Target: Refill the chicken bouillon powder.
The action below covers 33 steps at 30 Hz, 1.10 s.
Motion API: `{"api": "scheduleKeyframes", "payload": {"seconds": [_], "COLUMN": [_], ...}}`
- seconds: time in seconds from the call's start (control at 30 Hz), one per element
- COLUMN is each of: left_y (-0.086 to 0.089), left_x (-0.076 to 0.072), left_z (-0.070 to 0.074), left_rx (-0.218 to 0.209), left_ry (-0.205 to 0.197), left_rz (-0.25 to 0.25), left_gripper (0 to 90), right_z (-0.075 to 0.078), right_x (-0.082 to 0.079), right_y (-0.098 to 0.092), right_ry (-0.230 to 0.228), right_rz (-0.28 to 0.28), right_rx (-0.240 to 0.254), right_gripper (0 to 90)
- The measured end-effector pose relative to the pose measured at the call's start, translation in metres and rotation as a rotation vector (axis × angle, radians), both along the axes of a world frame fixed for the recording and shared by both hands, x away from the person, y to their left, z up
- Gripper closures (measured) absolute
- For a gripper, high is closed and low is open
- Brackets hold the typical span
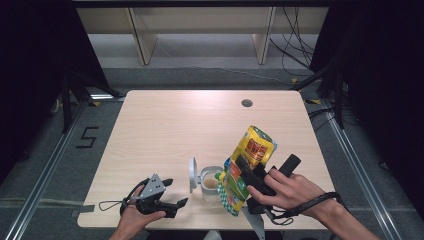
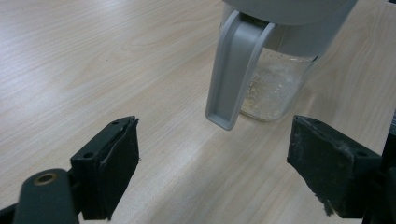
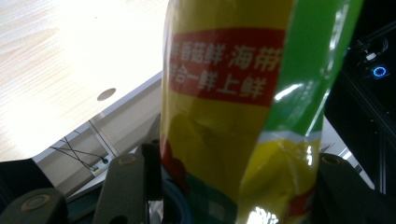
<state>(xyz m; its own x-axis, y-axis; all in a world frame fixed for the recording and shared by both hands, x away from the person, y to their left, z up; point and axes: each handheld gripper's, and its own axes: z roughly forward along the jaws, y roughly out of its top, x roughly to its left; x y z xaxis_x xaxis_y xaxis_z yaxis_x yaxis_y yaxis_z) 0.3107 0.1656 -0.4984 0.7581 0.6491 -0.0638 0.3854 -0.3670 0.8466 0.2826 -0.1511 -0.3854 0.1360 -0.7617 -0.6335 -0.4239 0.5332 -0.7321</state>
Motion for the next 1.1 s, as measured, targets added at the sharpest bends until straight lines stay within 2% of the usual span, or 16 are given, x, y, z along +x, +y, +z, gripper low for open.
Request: {"api": "scheduleKeyframes", "payload": {"seconds": [0.07,0.13,0.17,0.23,0.83,0.9,0.97,1.07,1.1], "left_y": [-0.0008,-0.0003,-0.0014,-0.0012,-0.0009,-0.0006,-0.0011,-0.0005,-0.0012], "left_x": [-0.0004,-0.0002,-0.001,-0.0001,-0.0003,-0.0002,-0.0004,-0.0003,-0.0013], "left_z": [-0.0003,0.0,-0.0001,-0.0001,0.0003,0.0004,-0.0001,0.0003,-0.0001], "left_rx": [-0.016,-0.002,-0.023,-0.019,-0.013,-0.013,-0.019,-0.013,-0.024], "left_ry": [0.004,0.0,0.003,-0.009,-0.013,-0.007,-0.007,-0.007,0.006], "left_rz": [0.003,-0.001,0.0,-0.008,-0.004,-0.009,-0.005,-0.007,0.006], "left_gripper": [16.0,16.0,16.0,16.0,16.0,16.0,16.0,16.0,16.0], "right_z": [0.0007,0.0001,-0.0001,-0.0004,0.0006,0.001,0.0003,0.0004,0.0006], "right_x": [-0.0003,-0.0002,-0.0005,-0.0003,-0.0014,-0.0021,-0.0024,-0.0042,-0.0043], "right_y": [0.0007,0.0005,0.0001,-0.0001,-0.0005,-0.0002,-0.0009,-0.001,-0.0011], "right_ry": [-0.004,0.0,0.0,0.003,-0.004,-0.005,0.013,0.002,0.003], "right_rz": [0.003,0.004,0.004,0.004,0.013,0.013,0.018,0.017,0.016], "right_rx": [-0.009,-0.004,0.001,0.005,0.002,-0.005,0.015,0.014,0.013], "right_gripper": [51.4,51.5,51.5,51.6,52.2,52.2,52.3,52.3,52.4]}}
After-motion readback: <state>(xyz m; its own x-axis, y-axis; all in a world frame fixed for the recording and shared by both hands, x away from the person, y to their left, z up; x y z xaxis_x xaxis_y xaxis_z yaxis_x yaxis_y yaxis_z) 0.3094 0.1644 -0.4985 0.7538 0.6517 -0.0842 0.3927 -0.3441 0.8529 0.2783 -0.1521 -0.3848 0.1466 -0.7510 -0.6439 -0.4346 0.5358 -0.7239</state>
